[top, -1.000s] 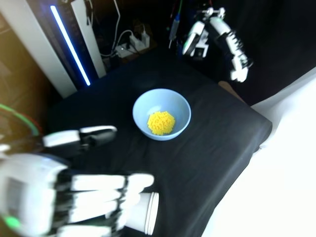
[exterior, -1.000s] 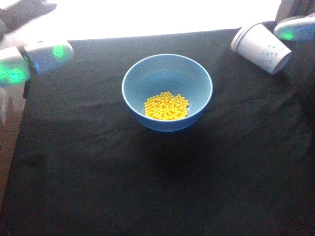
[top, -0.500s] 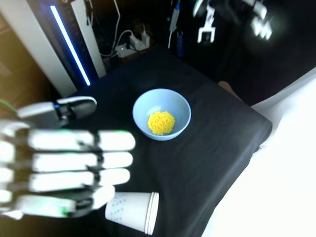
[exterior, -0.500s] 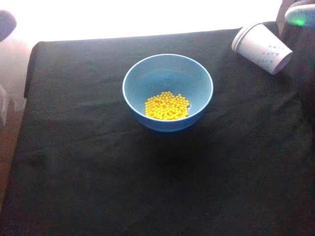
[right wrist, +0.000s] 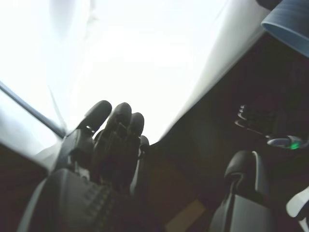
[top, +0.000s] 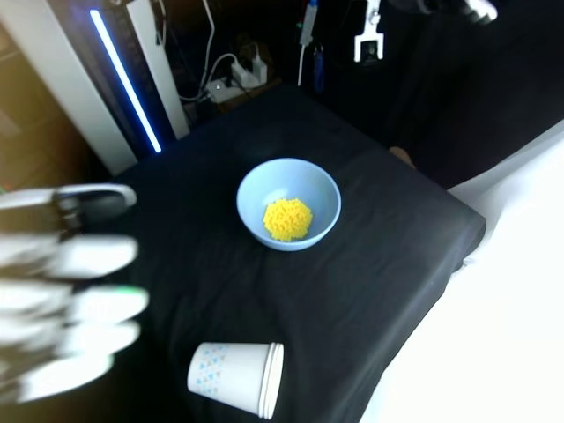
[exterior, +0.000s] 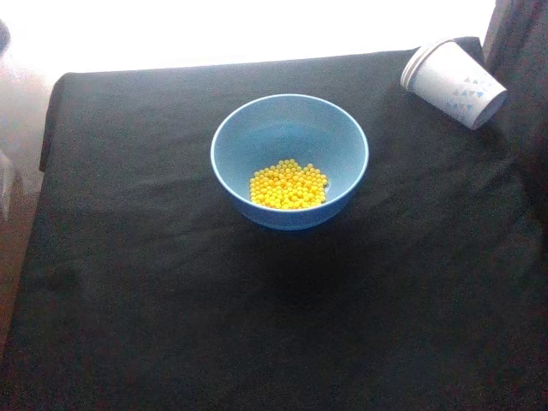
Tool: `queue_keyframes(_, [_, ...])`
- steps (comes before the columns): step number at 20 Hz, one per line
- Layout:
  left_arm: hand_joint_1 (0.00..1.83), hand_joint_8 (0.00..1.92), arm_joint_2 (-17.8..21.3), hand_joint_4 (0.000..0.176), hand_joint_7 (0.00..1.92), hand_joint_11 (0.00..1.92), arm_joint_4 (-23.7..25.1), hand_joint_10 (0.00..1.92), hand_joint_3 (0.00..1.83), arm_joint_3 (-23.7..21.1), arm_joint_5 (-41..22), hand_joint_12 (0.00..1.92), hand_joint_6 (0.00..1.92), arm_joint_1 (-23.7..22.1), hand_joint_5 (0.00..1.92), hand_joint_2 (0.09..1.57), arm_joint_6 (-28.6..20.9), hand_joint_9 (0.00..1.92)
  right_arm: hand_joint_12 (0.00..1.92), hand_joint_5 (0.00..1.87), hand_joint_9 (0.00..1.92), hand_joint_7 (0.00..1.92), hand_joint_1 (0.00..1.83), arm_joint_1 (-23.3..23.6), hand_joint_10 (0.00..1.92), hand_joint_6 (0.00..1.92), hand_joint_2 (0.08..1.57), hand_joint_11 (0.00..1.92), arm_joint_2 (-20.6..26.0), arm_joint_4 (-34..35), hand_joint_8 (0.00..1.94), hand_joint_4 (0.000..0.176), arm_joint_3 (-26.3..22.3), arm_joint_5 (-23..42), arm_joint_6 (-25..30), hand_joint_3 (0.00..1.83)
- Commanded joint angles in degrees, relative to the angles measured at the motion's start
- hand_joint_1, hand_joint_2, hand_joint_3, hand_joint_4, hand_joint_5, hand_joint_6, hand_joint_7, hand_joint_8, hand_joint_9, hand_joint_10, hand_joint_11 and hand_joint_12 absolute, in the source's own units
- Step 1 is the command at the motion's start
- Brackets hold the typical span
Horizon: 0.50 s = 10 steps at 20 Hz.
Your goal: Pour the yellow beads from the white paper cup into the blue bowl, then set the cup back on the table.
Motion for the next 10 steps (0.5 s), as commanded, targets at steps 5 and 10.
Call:
queue_keyframes(5, [0.36,0.00,0.62,0.000,0.24,0.01,1.58,0.00,0.01,0.54,-6.58,0.42,0.00,-4.78,0.05,1.22,-0.24,0.22,1.04,0.28,0.46,0.52,0.70,-0.93,0.01,0.00,0.82,0.00,0.09,1.72,0.01,0.066,-1.44,11.20,0.50,0.00])
queue_keyframes(10, [0.35,0.00,0.96,0.064,0.34,0.11,6.08,0.00,0.00,0.96,-6.58,0.47,0.00,-10.07,0.13,1.16,0.75,0.38,1.03,0.42,0.55,0.55,0.47,-0.73,0.02,0.01,0.78,0.12,-0.03,0.48,0.00,0.078,-1.46,11.25,0.52,0.00])
